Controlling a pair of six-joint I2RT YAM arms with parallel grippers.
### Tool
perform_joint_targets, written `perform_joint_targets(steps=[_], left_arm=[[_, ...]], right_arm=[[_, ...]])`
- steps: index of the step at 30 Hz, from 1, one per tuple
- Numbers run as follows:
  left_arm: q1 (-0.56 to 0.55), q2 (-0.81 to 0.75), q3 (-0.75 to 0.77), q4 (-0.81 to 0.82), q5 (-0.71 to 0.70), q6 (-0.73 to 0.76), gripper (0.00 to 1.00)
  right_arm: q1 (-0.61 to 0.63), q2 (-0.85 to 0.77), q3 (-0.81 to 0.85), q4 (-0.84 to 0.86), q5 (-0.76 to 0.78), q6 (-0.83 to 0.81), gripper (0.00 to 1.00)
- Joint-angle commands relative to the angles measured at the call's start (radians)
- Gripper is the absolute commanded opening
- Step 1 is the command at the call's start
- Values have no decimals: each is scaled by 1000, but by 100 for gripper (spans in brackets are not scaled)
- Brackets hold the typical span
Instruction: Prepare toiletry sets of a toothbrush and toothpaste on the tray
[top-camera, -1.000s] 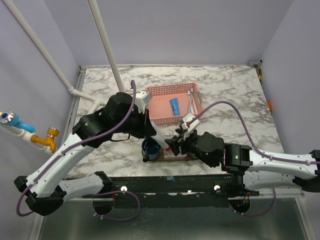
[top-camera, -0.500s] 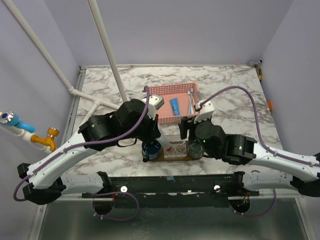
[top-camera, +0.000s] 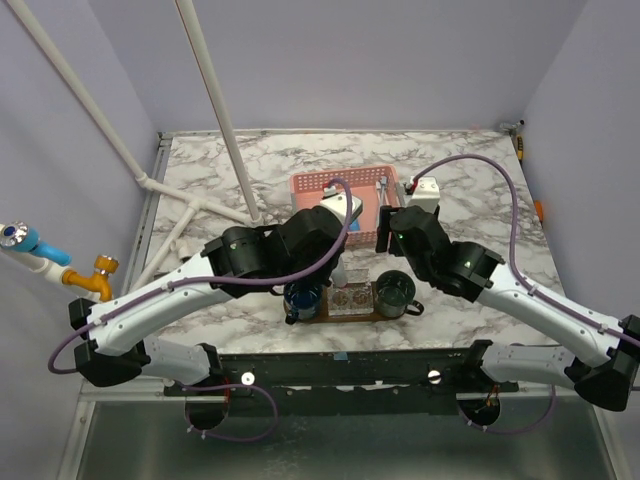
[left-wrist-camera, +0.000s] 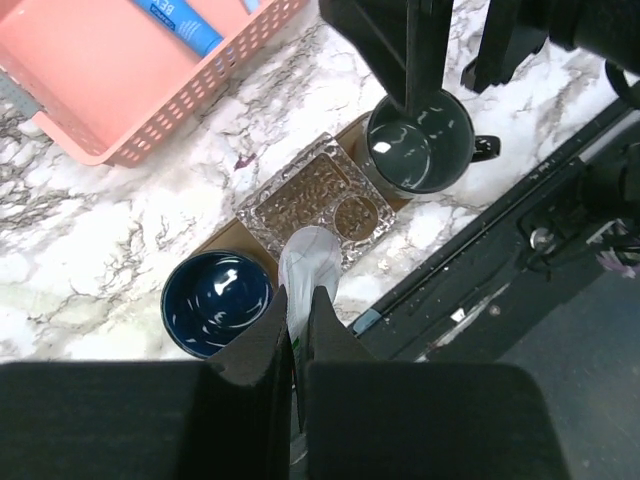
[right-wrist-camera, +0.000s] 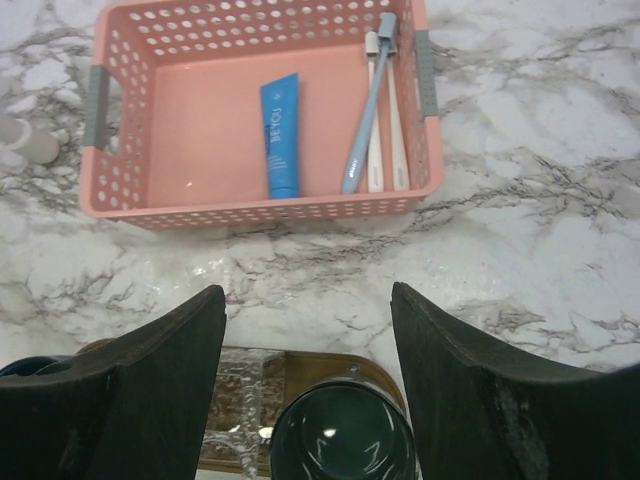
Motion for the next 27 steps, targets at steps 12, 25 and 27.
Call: perform_joint_targets(steps=[12,25,27], left_arm=[[-23,99,0,51,-160,19,0],[-23,129,-43,85,-172,12,0],[-24,133,-49,91,-172,14,0]], right_arm=[[-140,-12,-114,26,-119,41,71],[-142,-12,-121,26,-121,36,72],[-142,-10,-123,25,-123,36,72]])
